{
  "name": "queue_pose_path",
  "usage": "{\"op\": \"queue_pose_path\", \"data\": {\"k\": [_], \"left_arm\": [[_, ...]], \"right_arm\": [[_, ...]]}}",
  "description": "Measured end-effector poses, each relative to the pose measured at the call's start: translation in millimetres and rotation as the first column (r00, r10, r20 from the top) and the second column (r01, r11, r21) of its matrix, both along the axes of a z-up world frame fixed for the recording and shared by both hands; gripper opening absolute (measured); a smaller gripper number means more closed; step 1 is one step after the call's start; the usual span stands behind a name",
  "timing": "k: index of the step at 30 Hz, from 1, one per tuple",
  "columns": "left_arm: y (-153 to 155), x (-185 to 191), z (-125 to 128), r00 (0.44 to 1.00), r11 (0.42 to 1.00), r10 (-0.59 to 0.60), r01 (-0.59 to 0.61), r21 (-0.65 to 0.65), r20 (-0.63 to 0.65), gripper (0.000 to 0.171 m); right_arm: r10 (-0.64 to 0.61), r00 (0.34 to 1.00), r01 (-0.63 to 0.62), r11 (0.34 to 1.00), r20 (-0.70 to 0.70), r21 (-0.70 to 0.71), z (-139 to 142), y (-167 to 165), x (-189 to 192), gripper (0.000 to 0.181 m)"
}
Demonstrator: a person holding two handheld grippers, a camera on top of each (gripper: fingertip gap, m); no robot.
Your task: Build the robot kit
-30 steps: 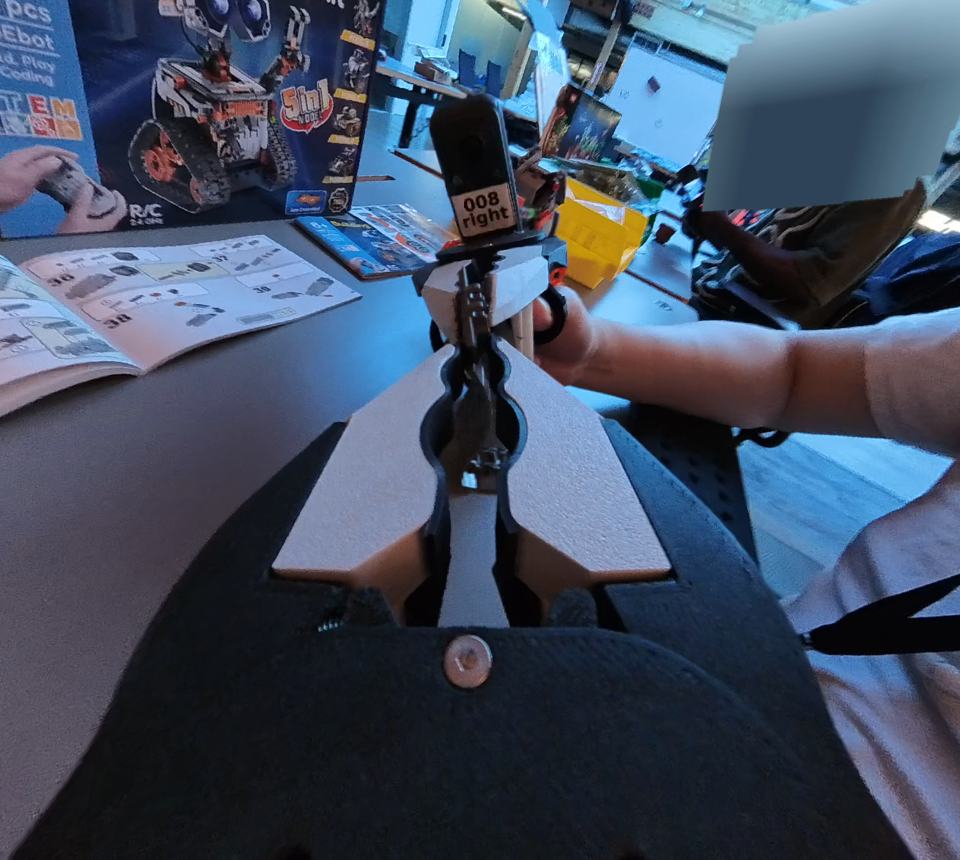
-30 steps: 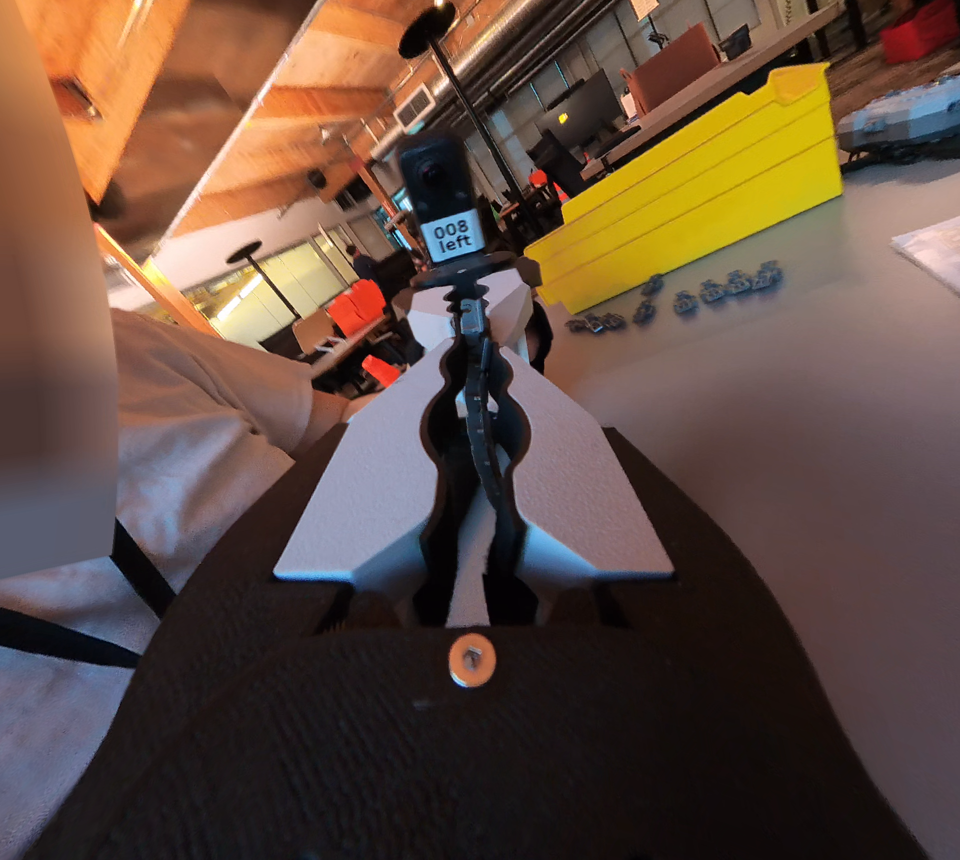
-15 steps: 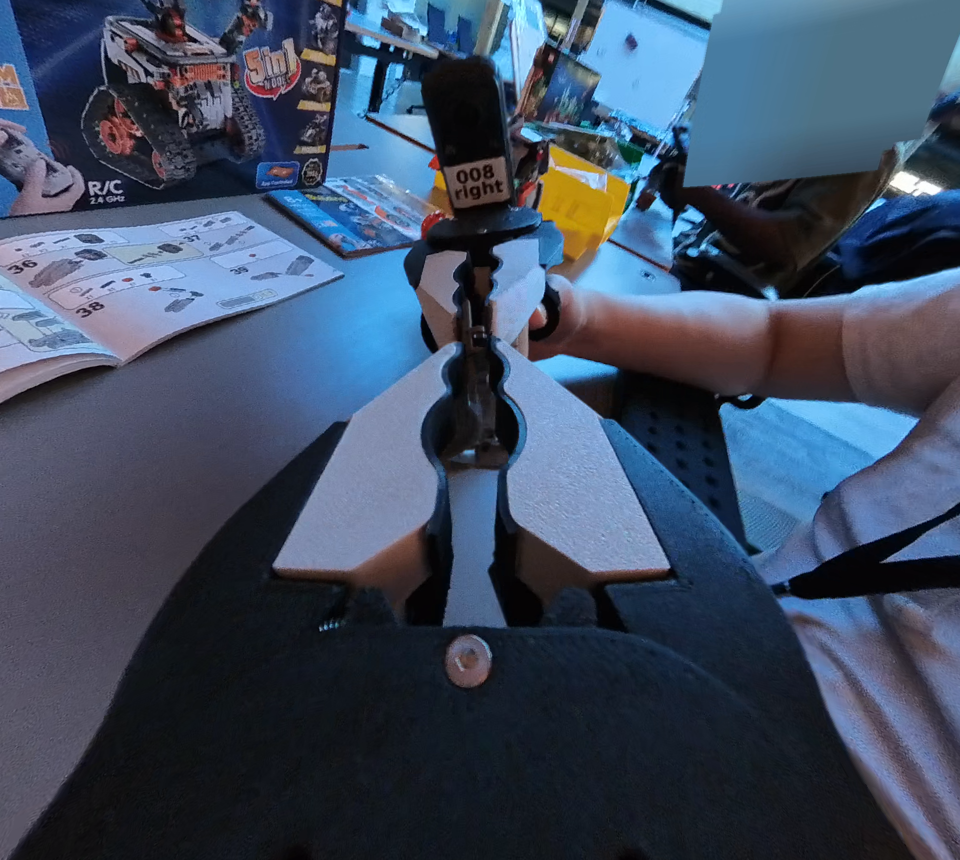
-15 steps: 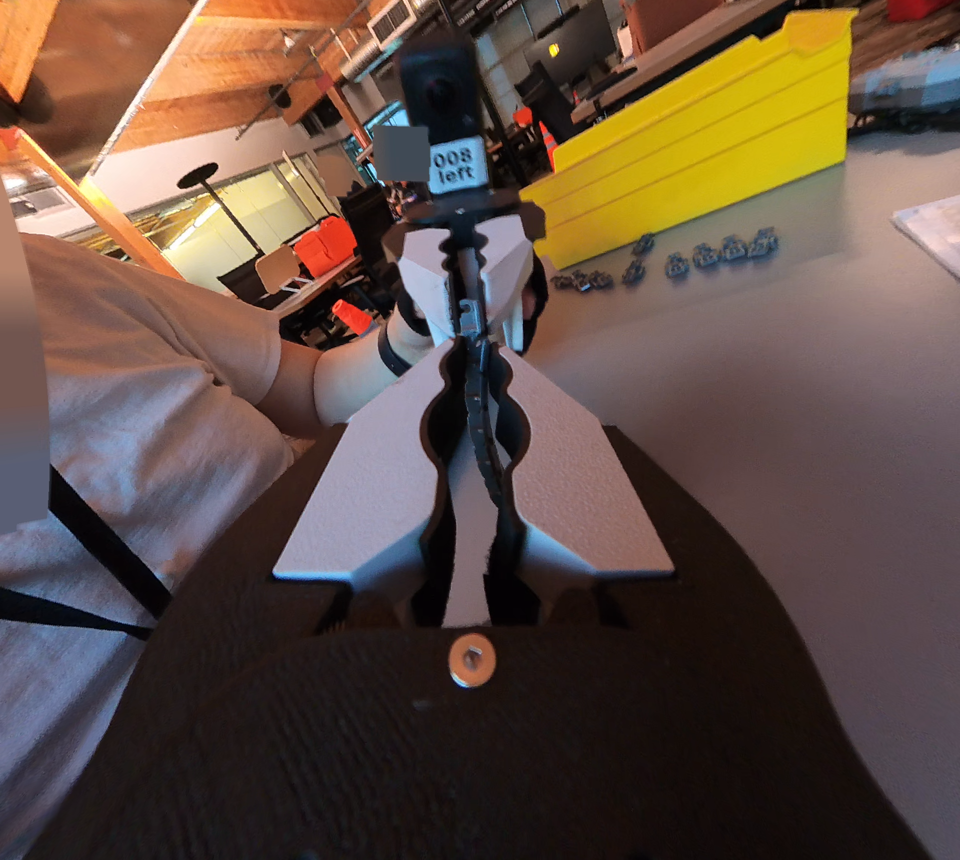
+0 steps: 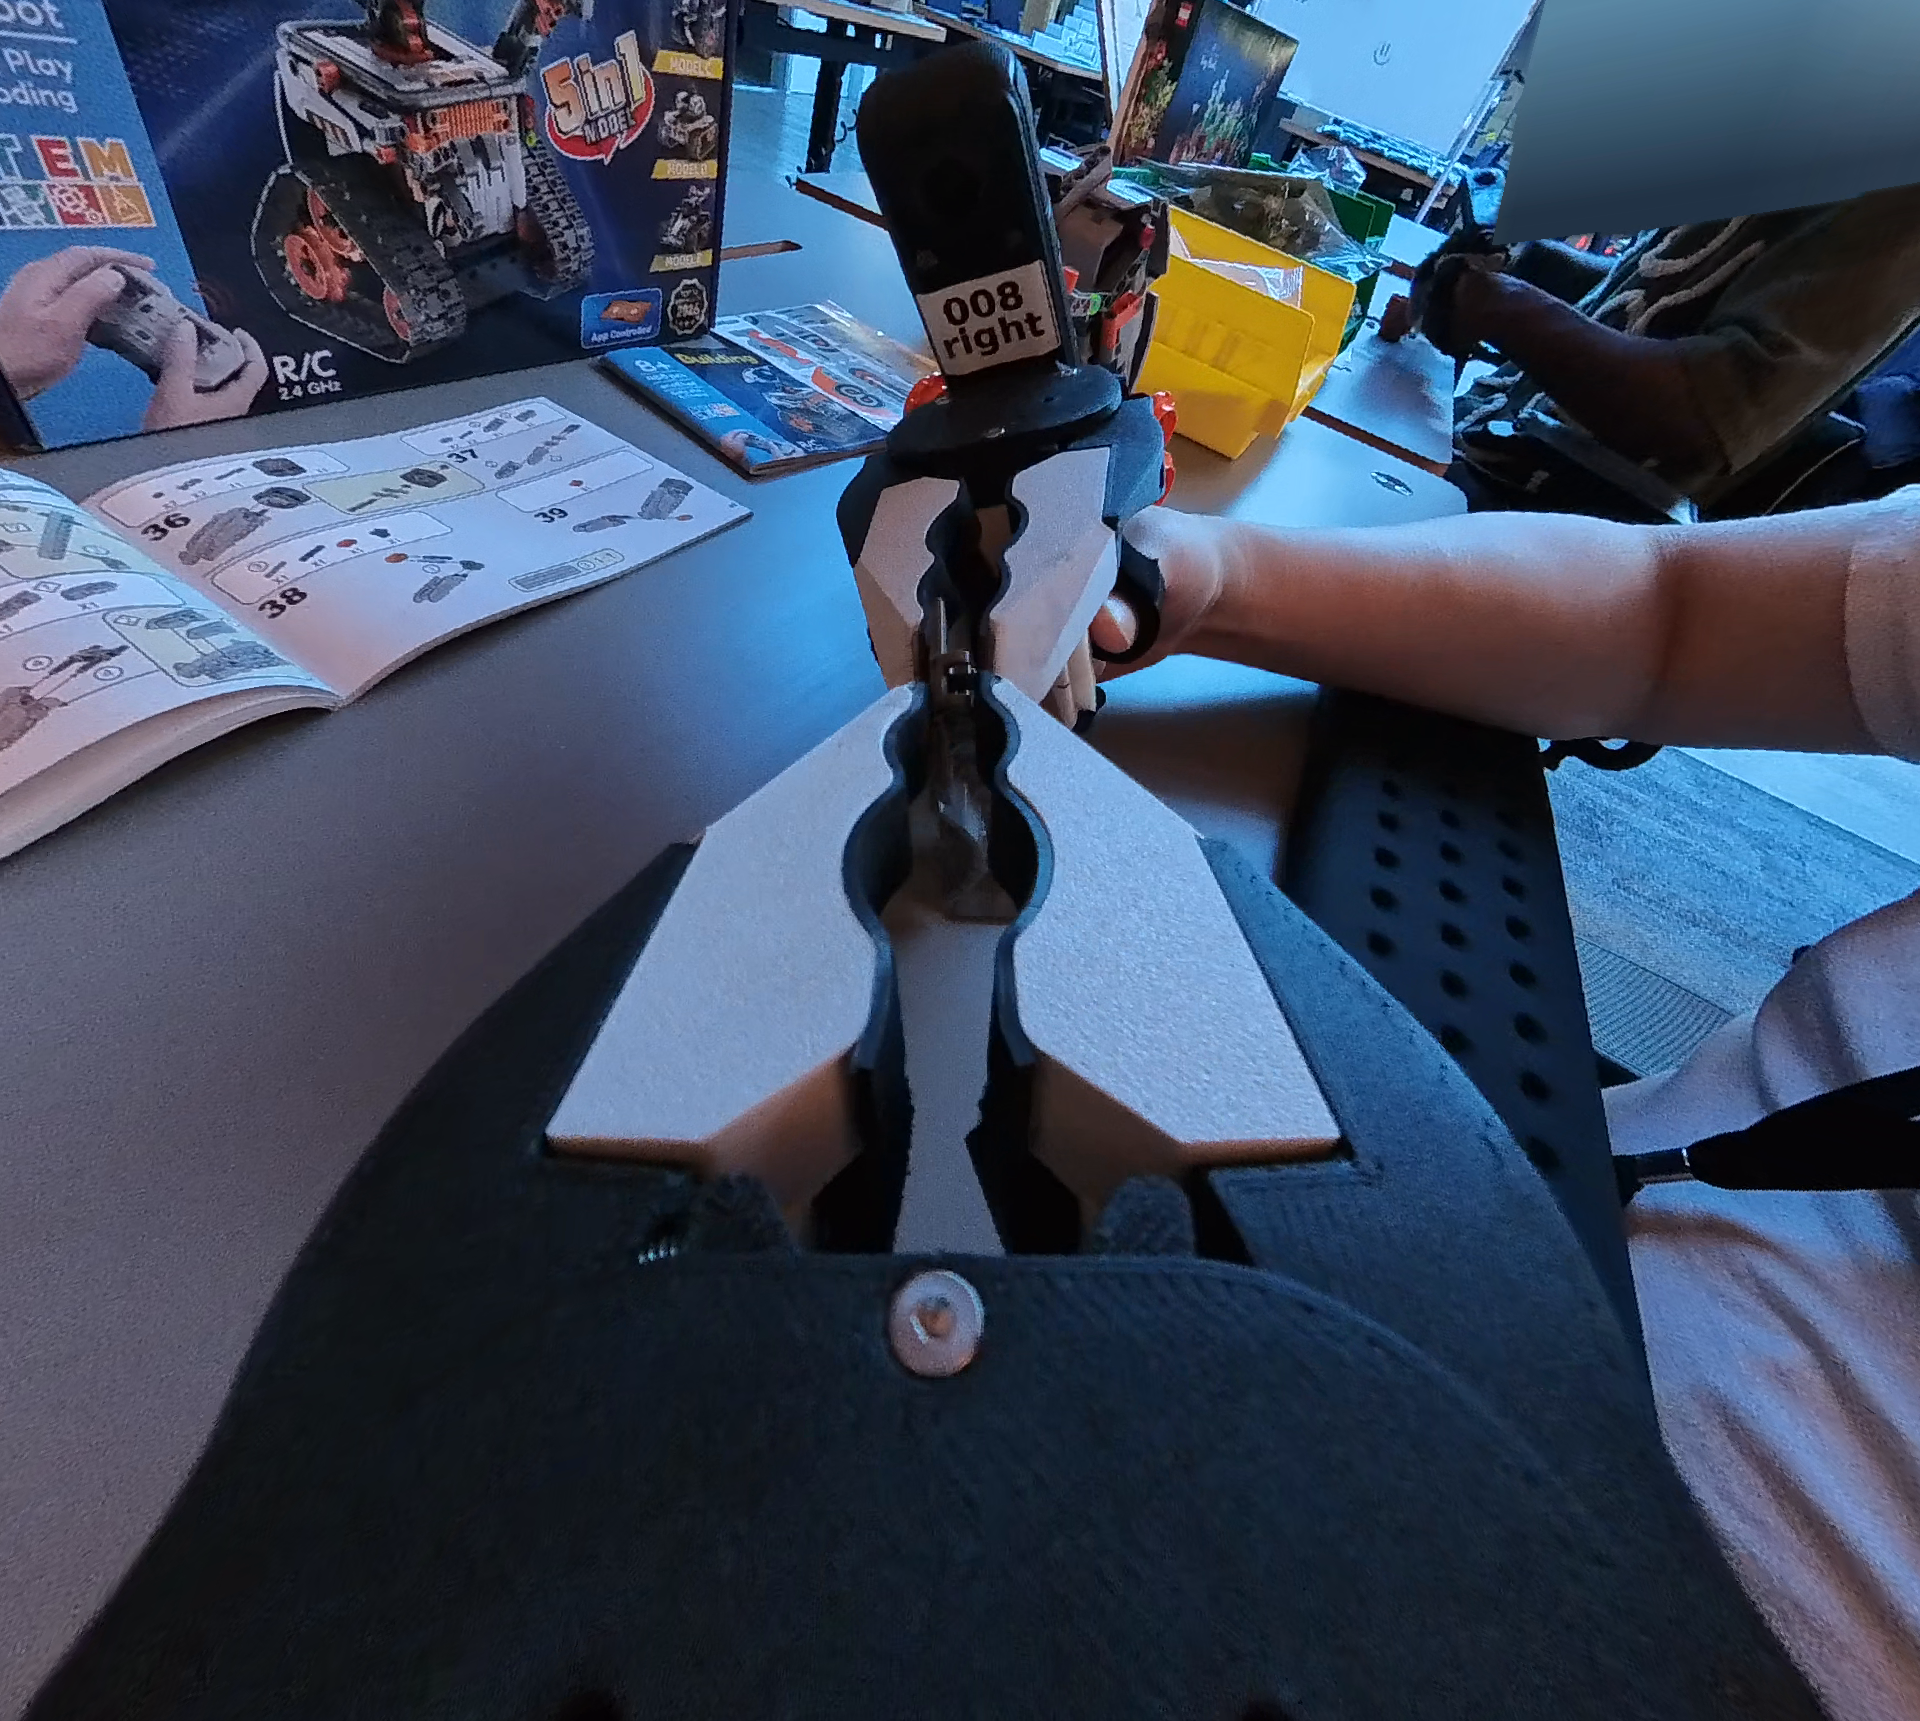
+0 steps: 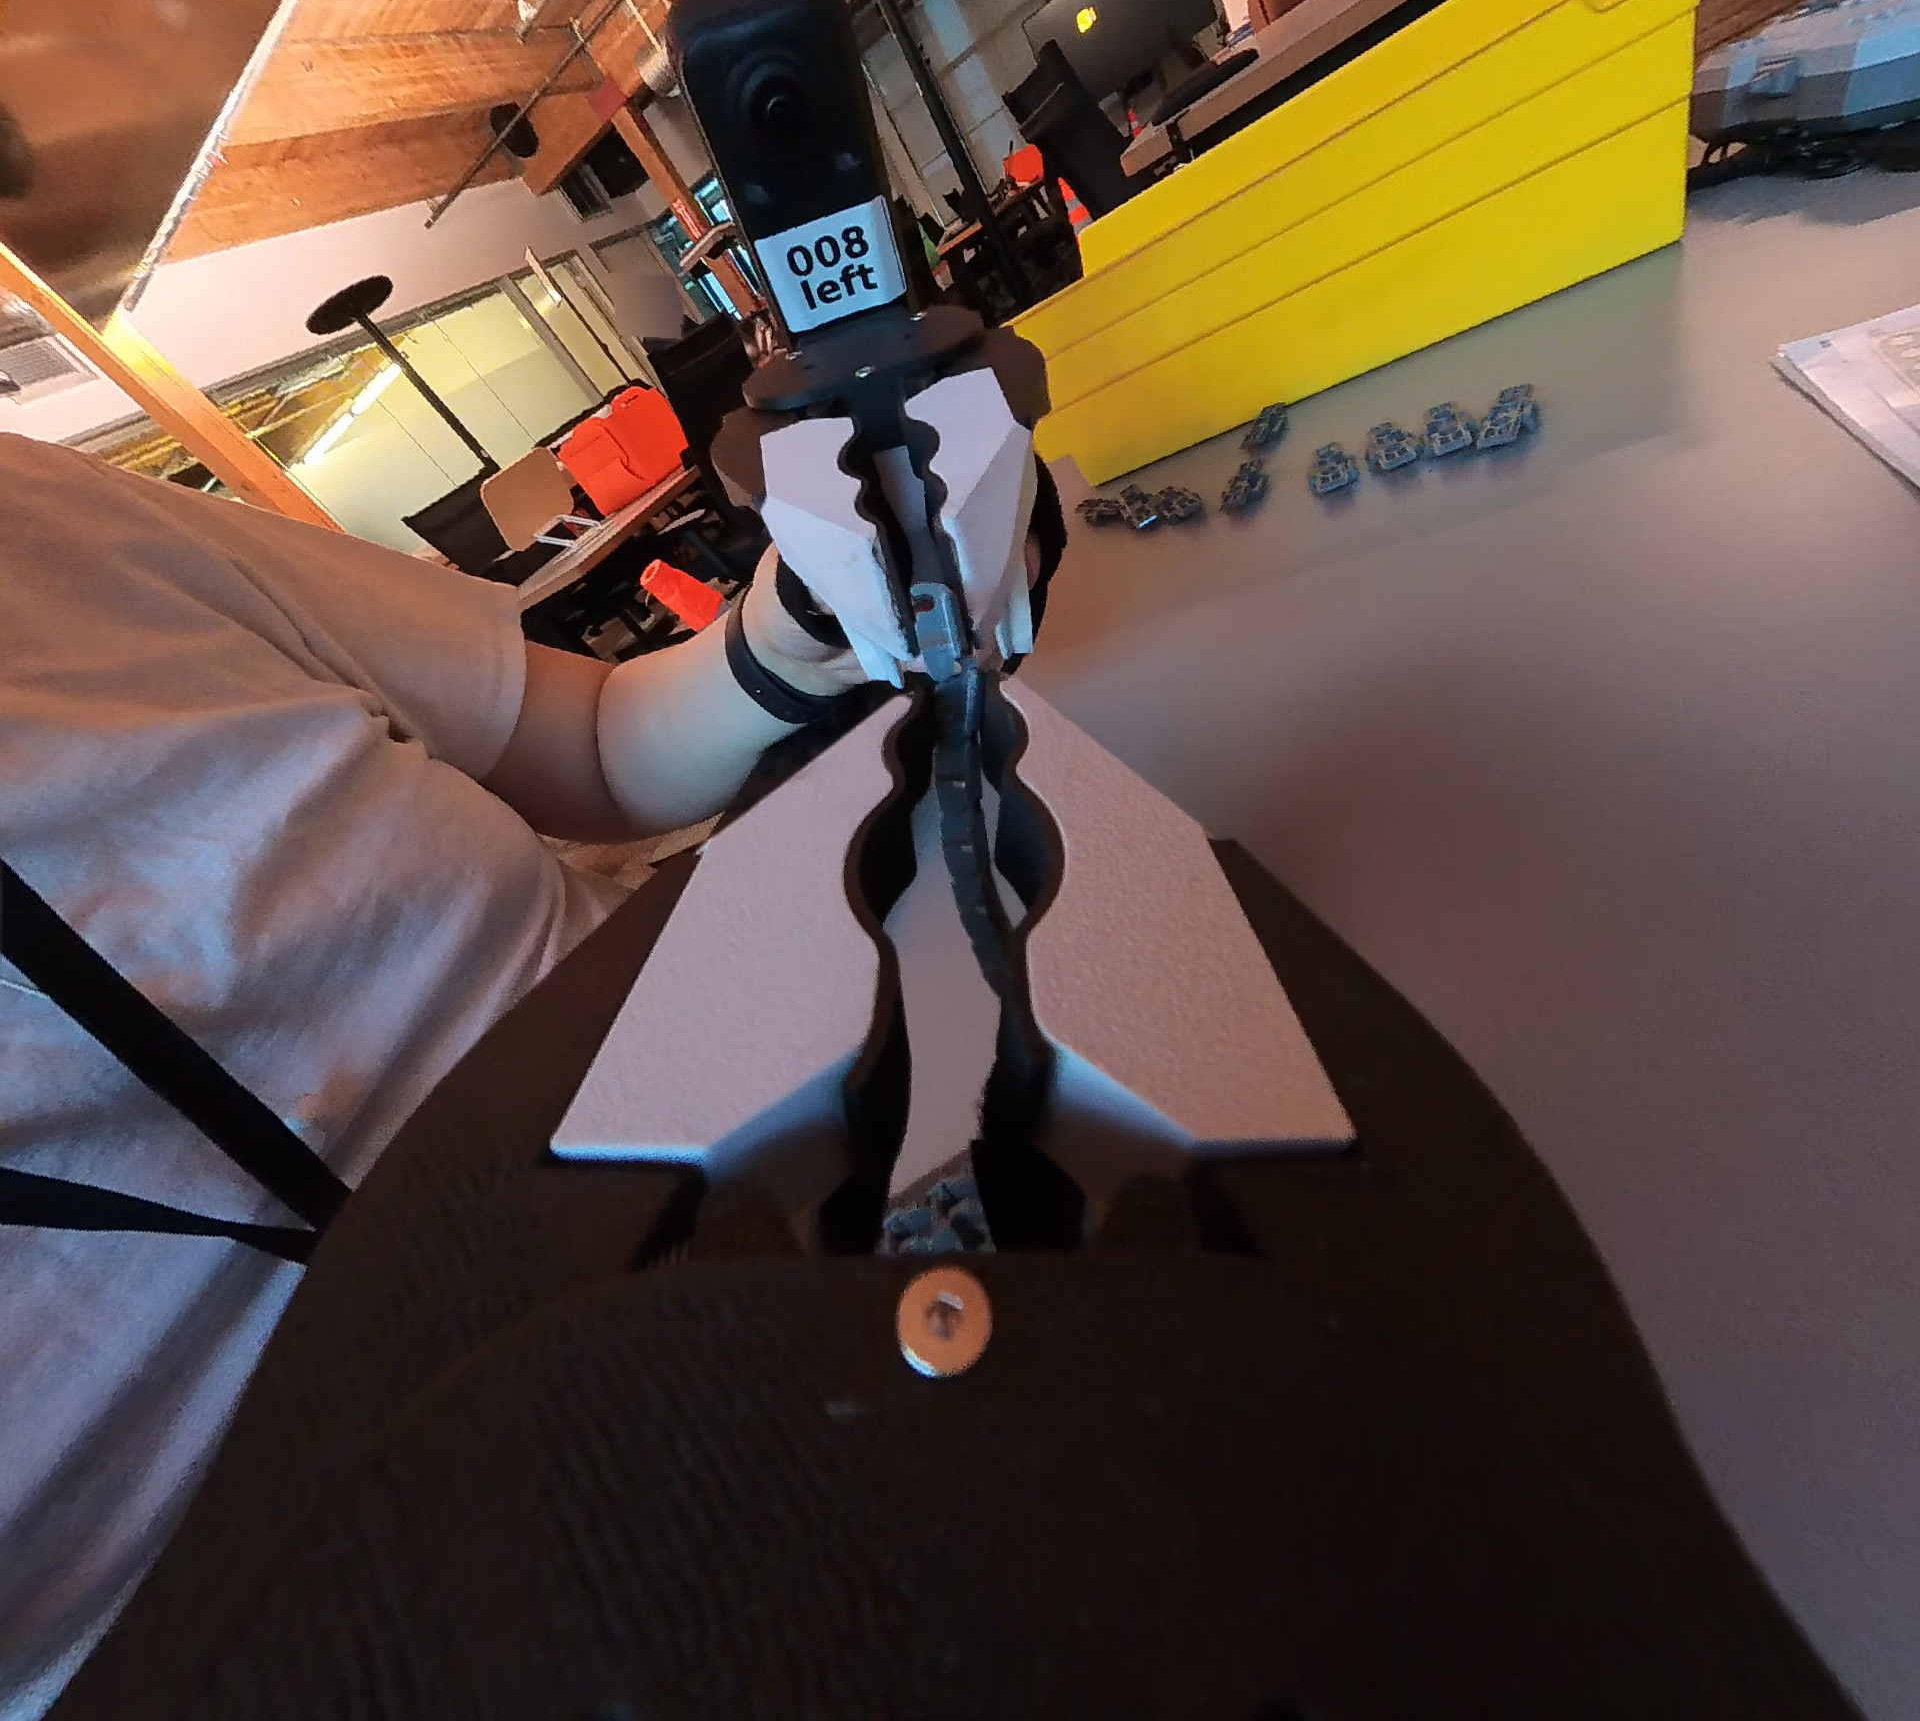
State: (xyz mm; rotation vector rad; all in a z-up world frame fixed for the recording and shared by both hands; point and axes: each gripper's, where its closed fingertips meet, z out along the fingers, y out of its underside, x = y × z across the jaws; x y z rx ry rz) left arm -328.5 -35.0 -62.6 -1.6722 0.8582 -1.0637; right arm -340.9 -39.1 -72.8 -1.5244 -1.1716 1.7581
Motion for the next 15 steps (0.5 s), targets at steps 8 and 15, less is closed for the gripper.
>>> {"op": "queue_pose_path", "data": {"k": [8, 15], "left_arm": [[4.1, -3.1, -11.7, 0.997, 0.998, 0.029, -0.025, 0.055, -0.077, 0.006], [8.4, 2.3, -22.3, 0.98, 0.986, 0.066, -0.036, 0.16, -0.185, 0.006]], "right_arm": [[-0.006, 0.999, 0.006, 1.0, 0.054, 0.006, -10.7, -0.2, -1.2, 0.014], [-0.022, 0.988, 0.028, 0.999, 0.153, -0.036, -27.3, 4.2, -5.1, 0.006]]}}
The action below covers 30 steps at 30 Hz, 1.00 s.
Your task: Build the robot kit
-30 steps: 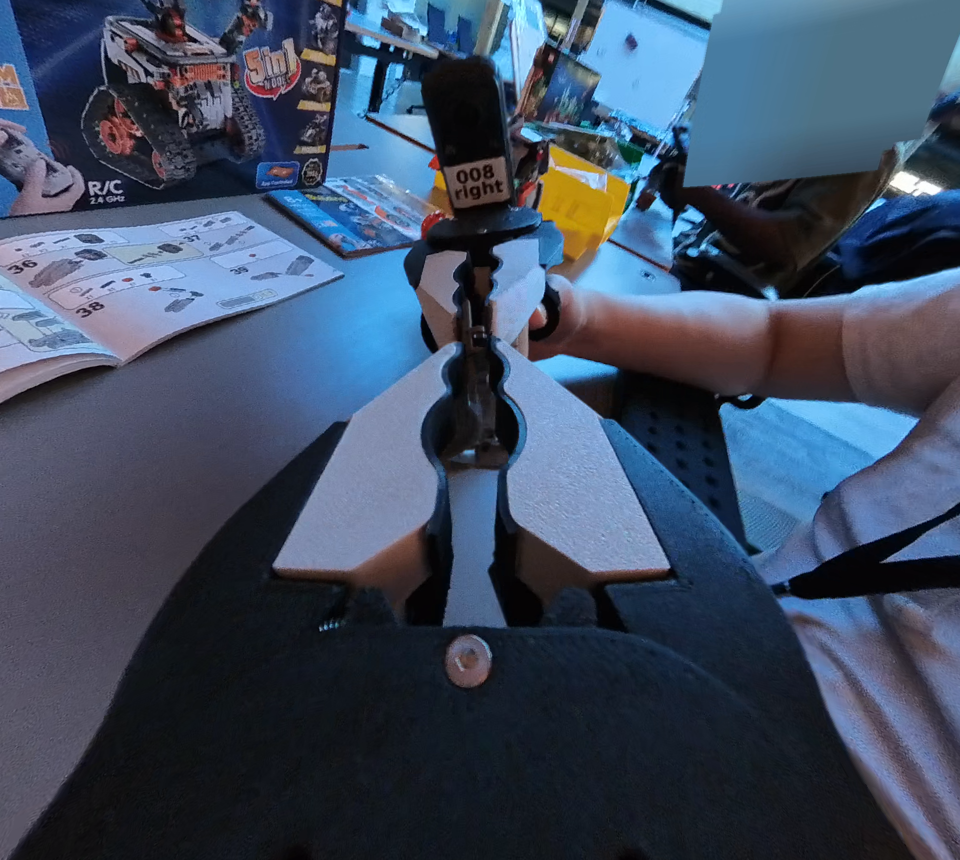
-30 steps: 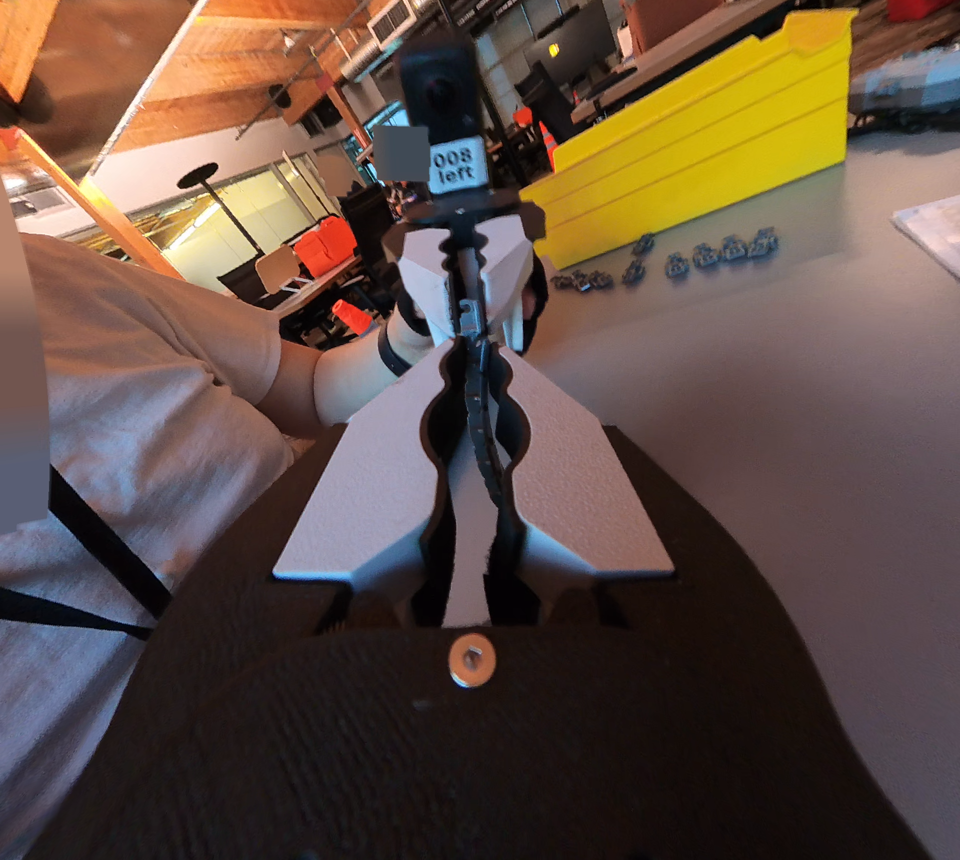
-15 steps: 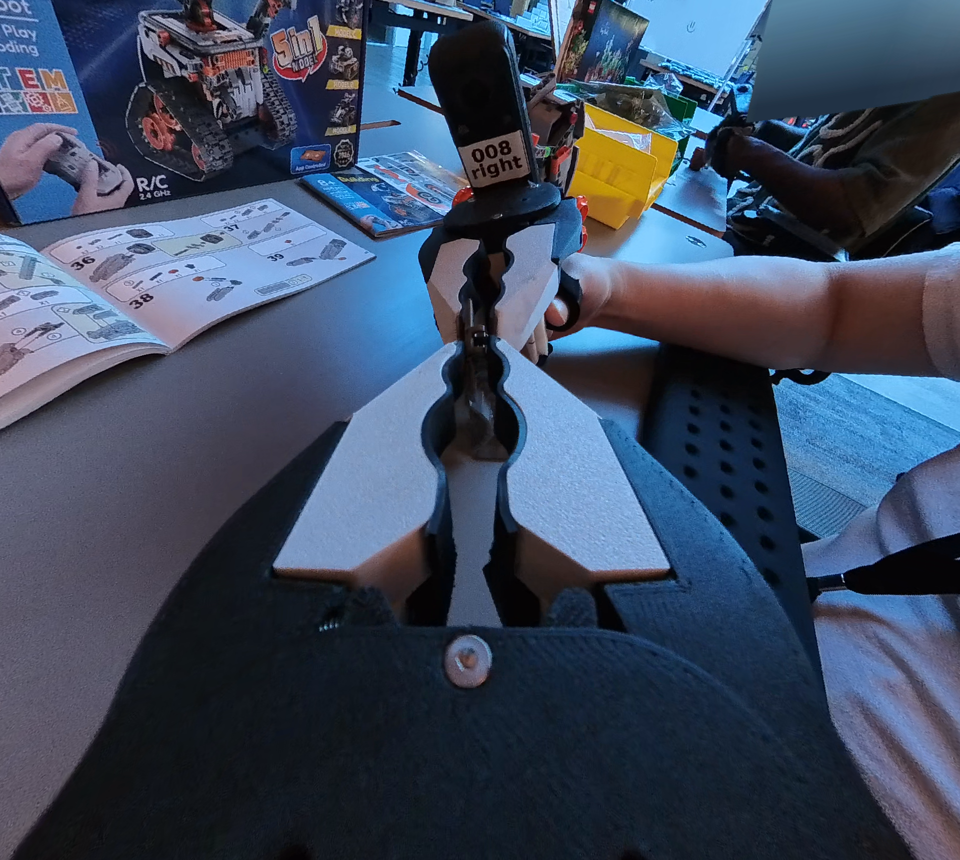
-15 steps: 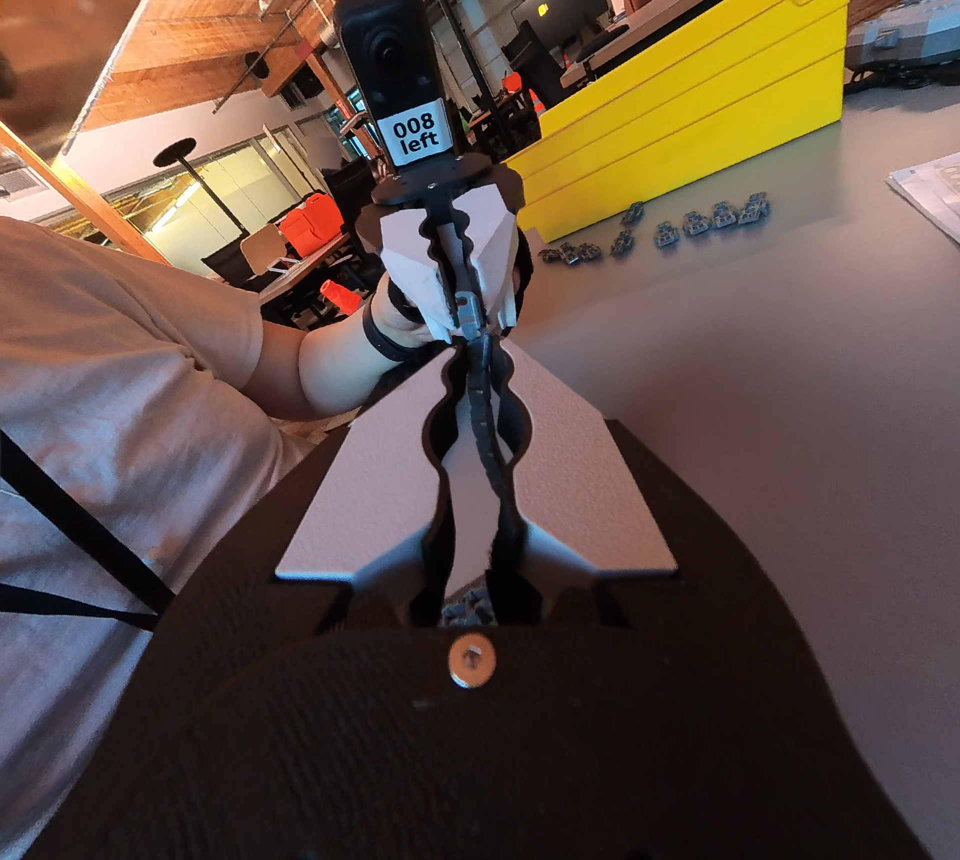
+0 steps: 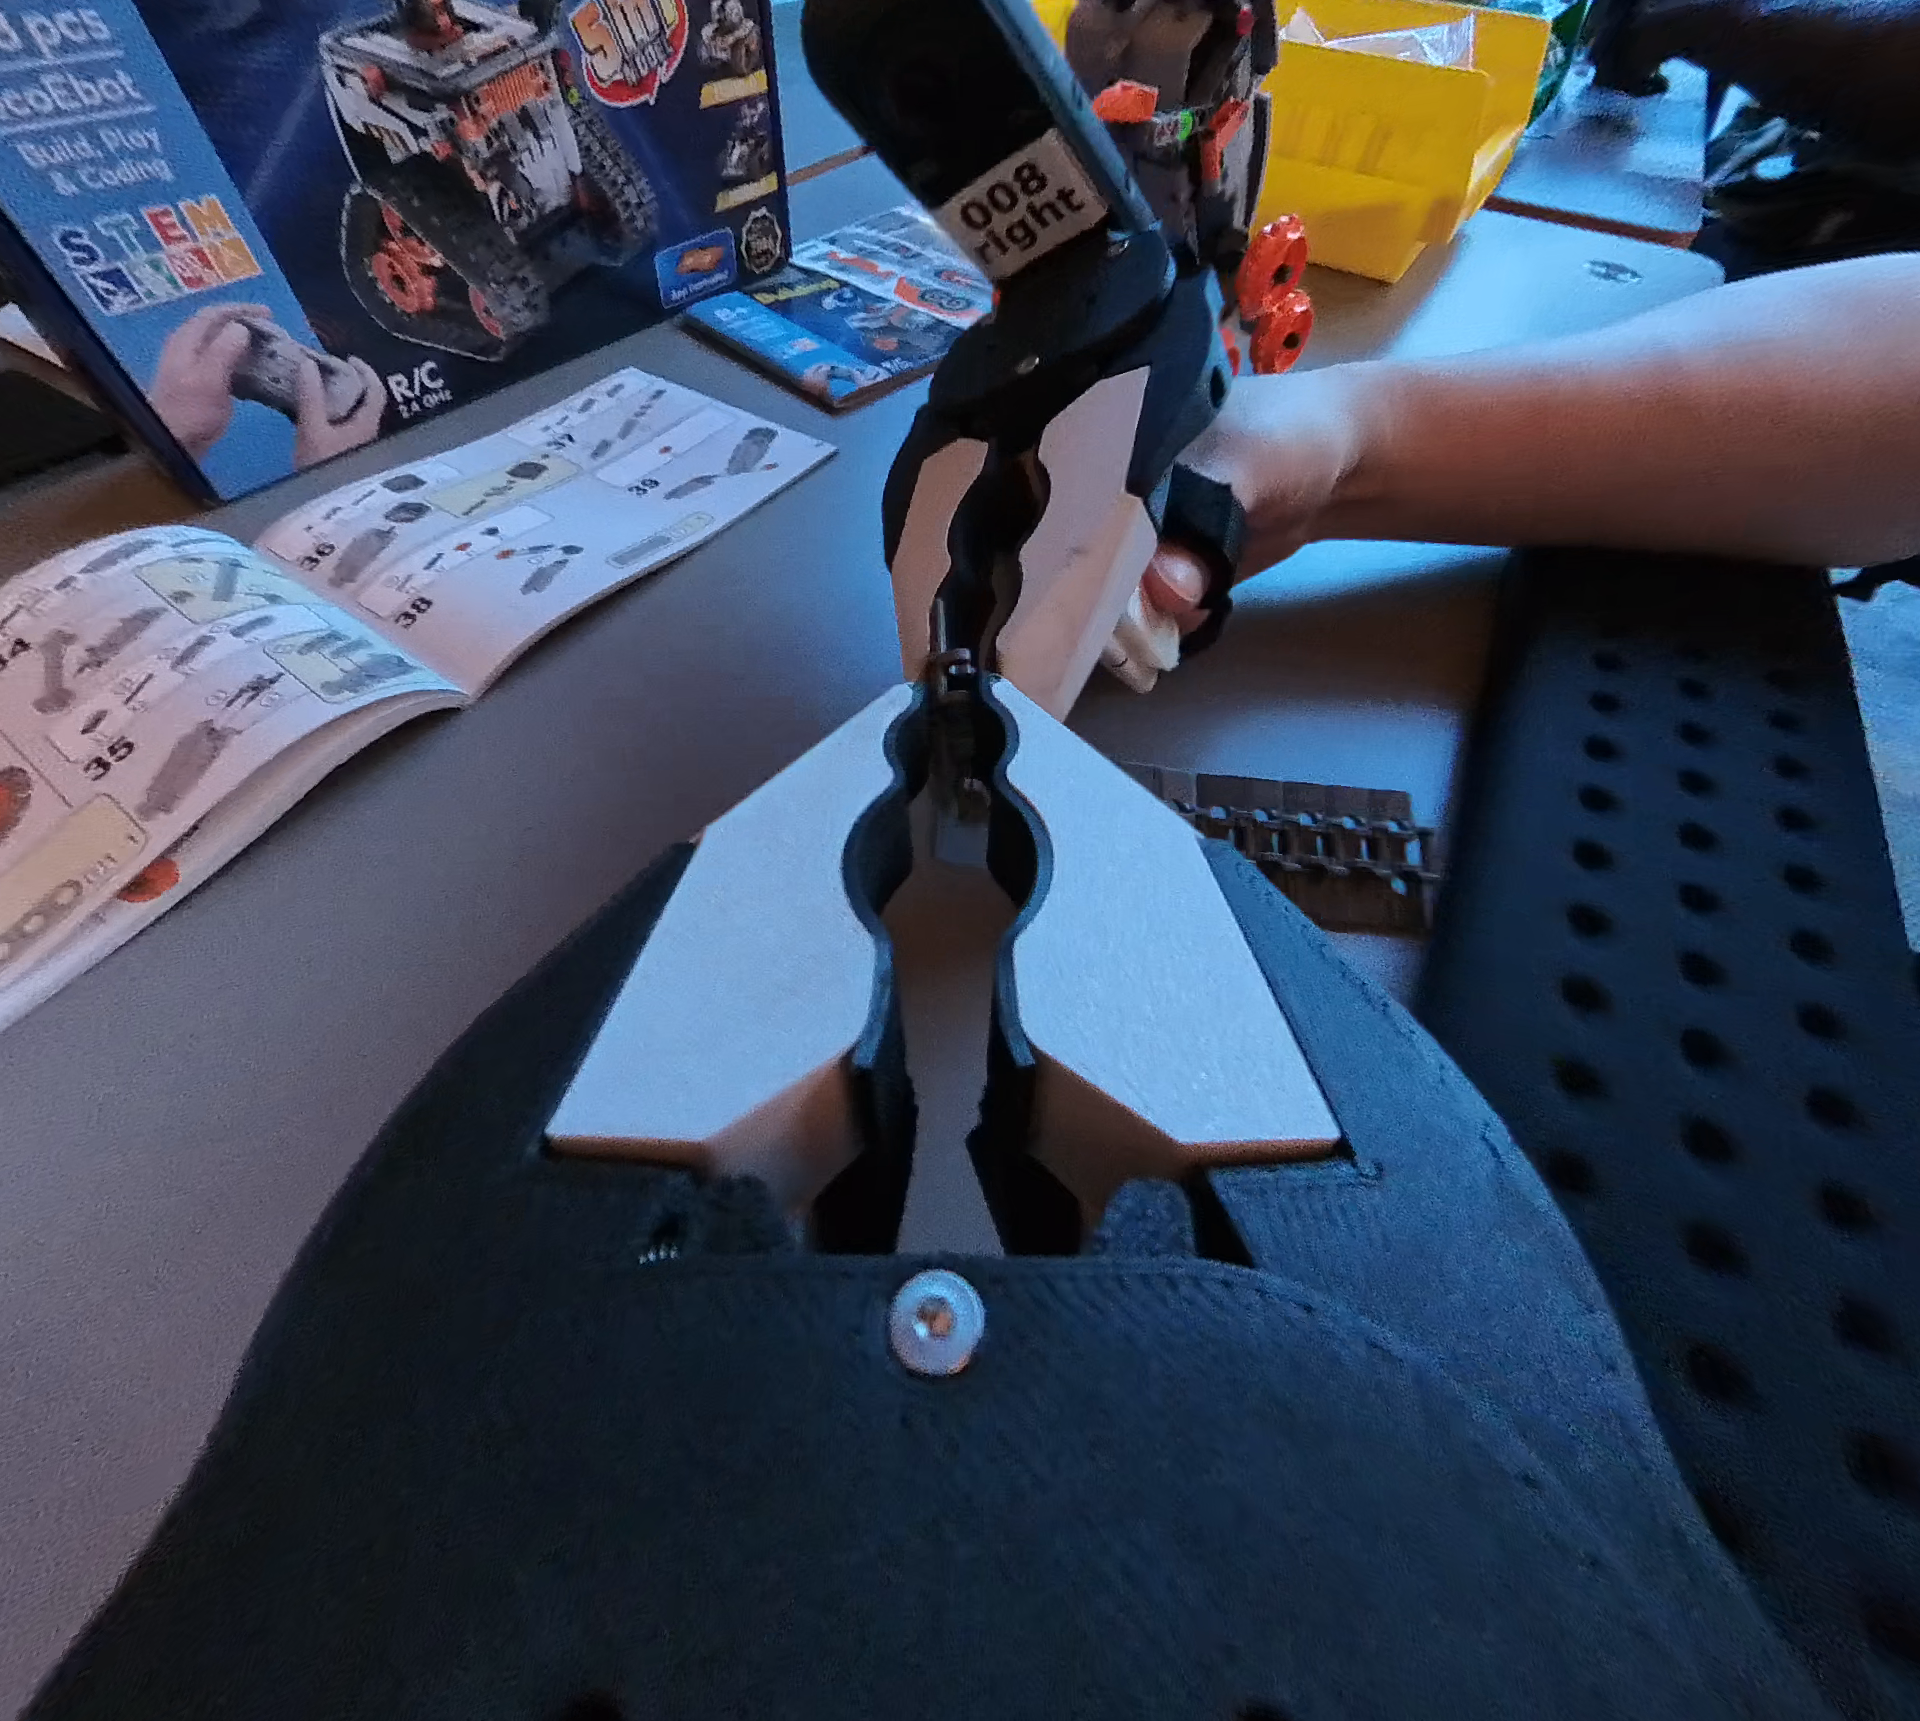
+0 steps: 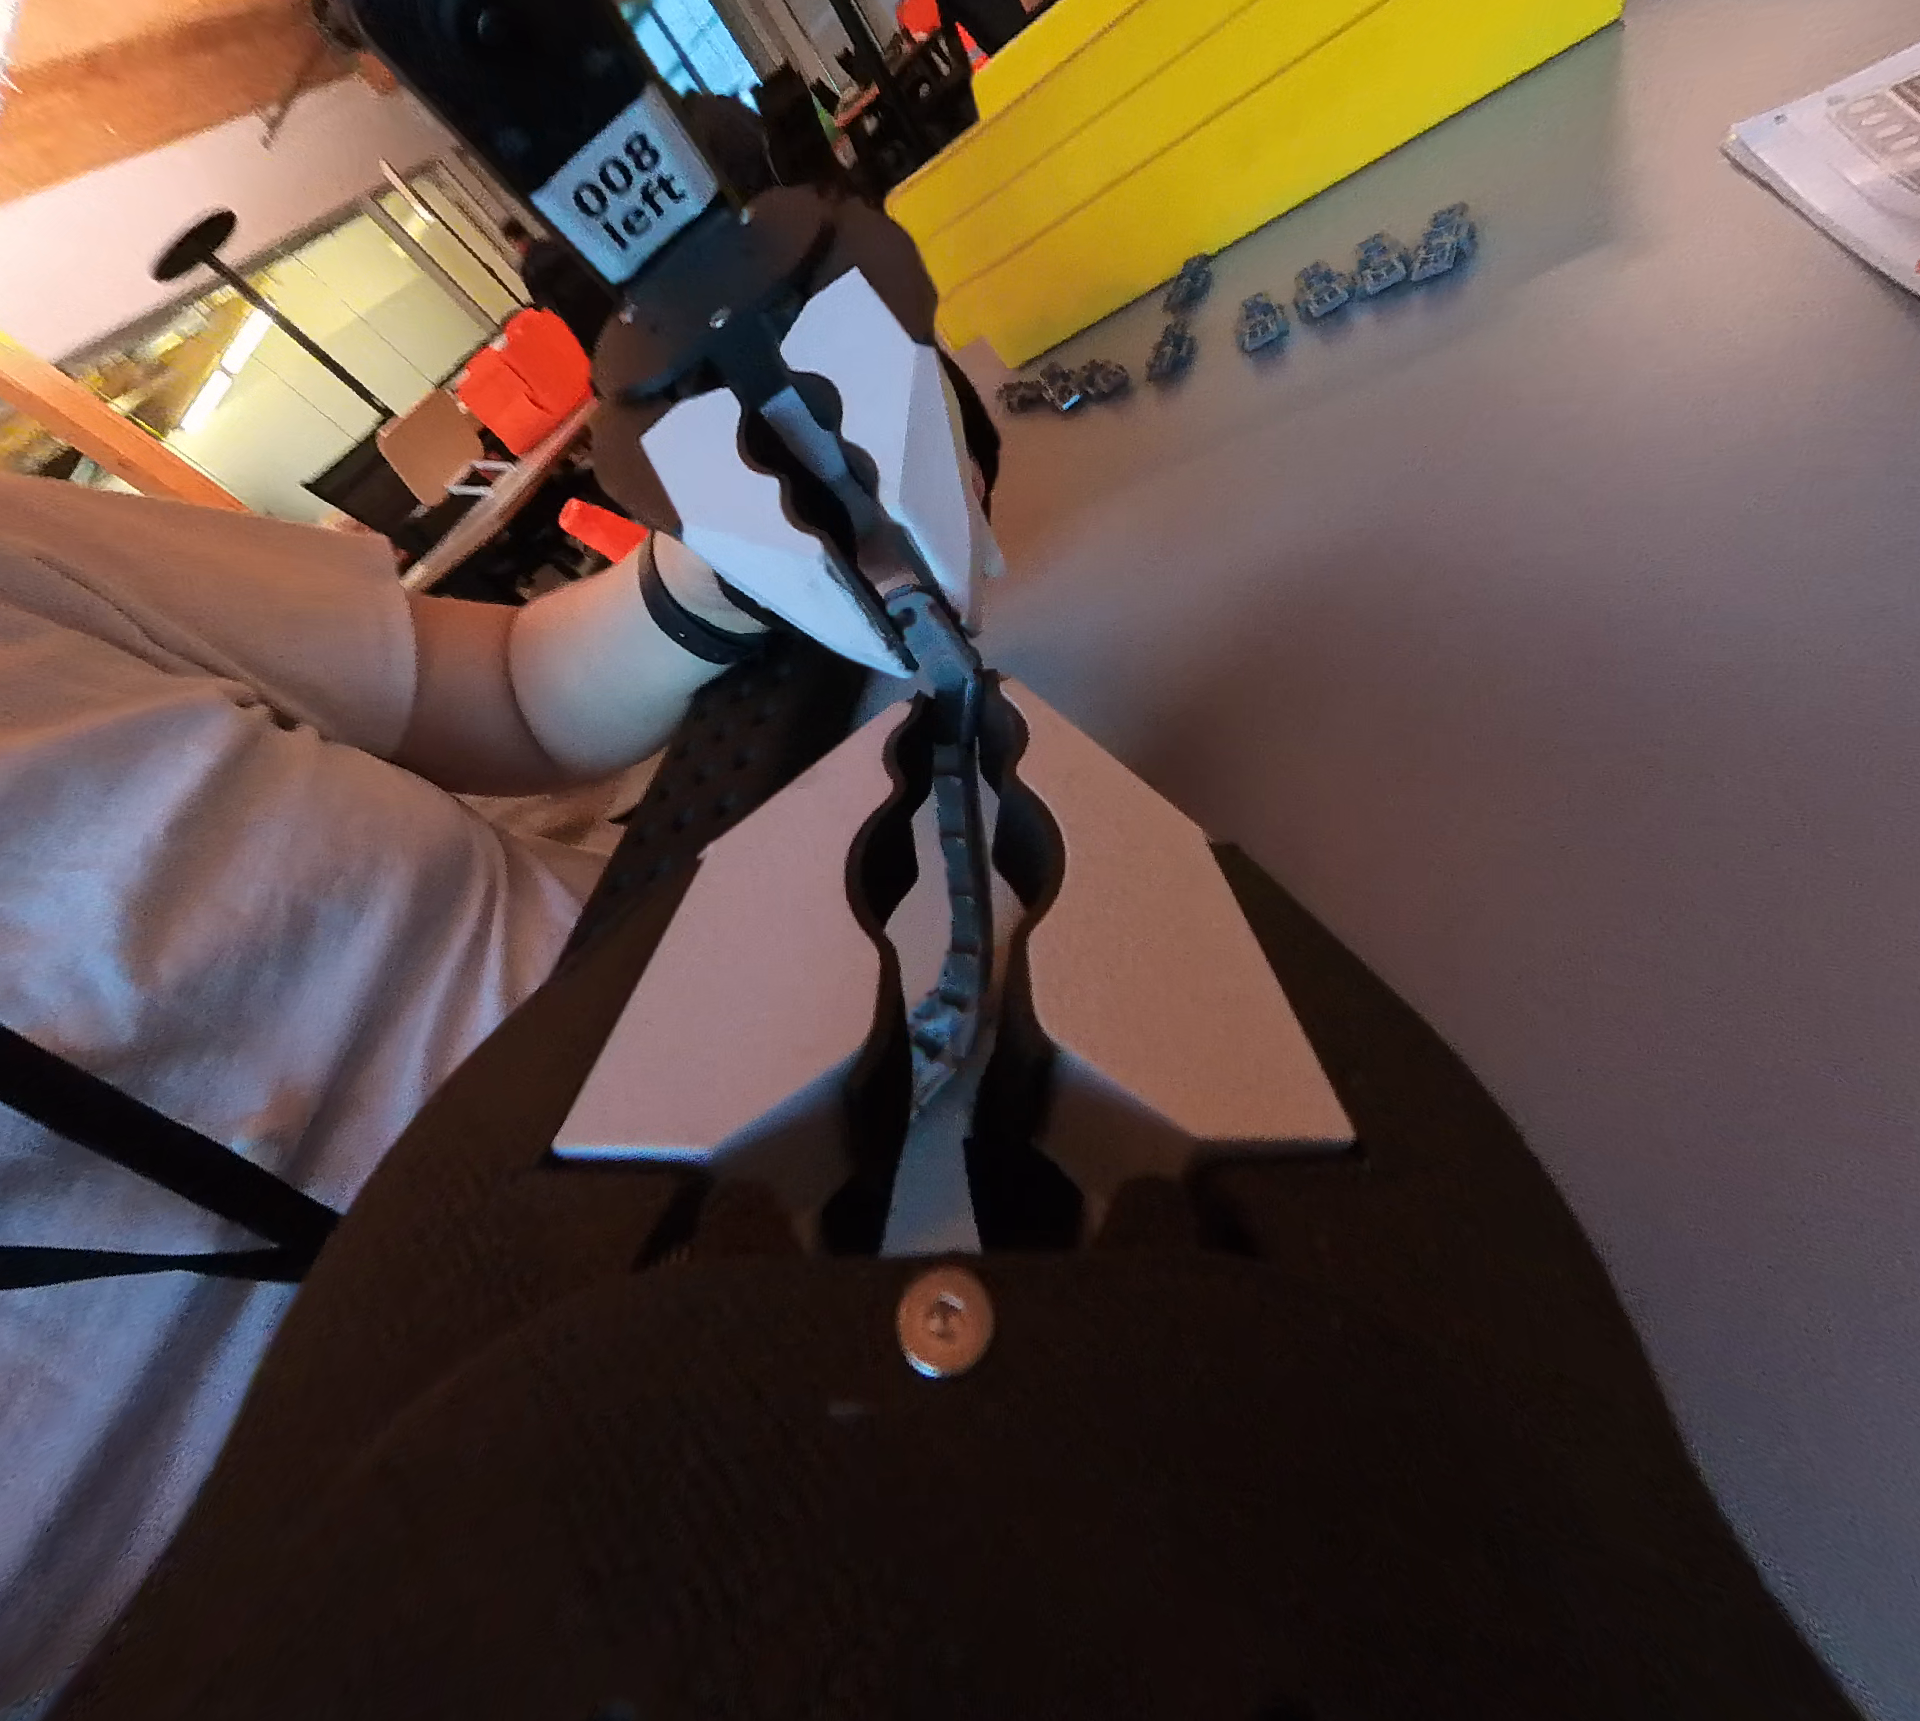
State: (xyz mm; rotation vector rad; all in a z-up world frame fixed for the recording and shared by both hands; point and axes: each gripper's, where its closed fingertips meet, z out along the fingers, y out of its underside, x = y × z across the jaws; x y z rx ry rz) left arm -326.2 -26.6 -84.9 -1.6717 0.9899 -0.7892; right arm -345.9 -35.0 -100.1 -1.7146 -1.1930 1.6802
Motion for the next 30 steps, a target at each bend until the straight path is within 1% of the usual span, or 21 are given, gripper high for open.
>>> {"op": "queue_pose_path", "data": {"k": [5, 9, 12, 16, 21, 24, 26, 30], "left_arm": [[1.6, -2.4, -0.4, 0.998, 0.997, -0.002, 0.007, -0.081, 0.059, 0.006], [4.4, -5.7, 6.5, 0.989, 0.992, 0.011, 0.008, -0.129, 0.147, 0.006], [5.8, -8.1, 8.9, 0.979, 0.983, 0.011, 0.028, -0.184, 0.206, 0.005], [7.1, -7.9, 0.3, 0.984, 0.976, 0.017, 0.022, -0.215, 0.178, 0.005], [3.6, -6.6, 0.2, 0.979, 0.961, -0.004, 0.061, -0.271, 0.204, 0.005], [2.5, -7.6, -4.2, 0.983, 0.953, -0.009, 0.063, -0.297, 0.181, 0.005], [3.3, -9.0, -8.5, 0.99, 0.951, -0.004, 0.048, -0.306, 0.144, 0.005], [3.2, -10.0, -13.8, 0.997, 0.956, -0.016, 0.036, -0.292, 0.071, 0.005]], "right_arm": [[-0.005, 1.0, 0.004, 0.995, -0.007, -0.098, 0.3, 1.8, -0.3, 0.006], [-0.016, 0.999, 0.006, 0.98, -0.05, -0.2, 6.1, 6.1, 2.6, 0.006], [-0.02, 0.998, 0.004, 0.972, -0.067, -0.236, 8.5, 6.5, 2.4, 0.005], [-0.005, 1.0, -0.003, 0.958, -0.03, -0.287, 2.9, 3.7, 0.0, 0.005], [-0.034, 0.999, 0.023, 0.925, -0.022, -0.38, 1.1, 12.8, 1.9, 0.005], [-0.025, 1.0, 0.021, 0.927, -0.008, -0.373, -0.9, 11.9, 2.8, 0.005], [-0.013, 1.0, 0.016, 0.933, 0.01, -0.359, -3.5, 9.2, 1.6, 0.005], [0.002, 0.999, 0.011, 0.927, 0.034, -0.375, -7.4, 8.0, 0.7, 0.006]]}}
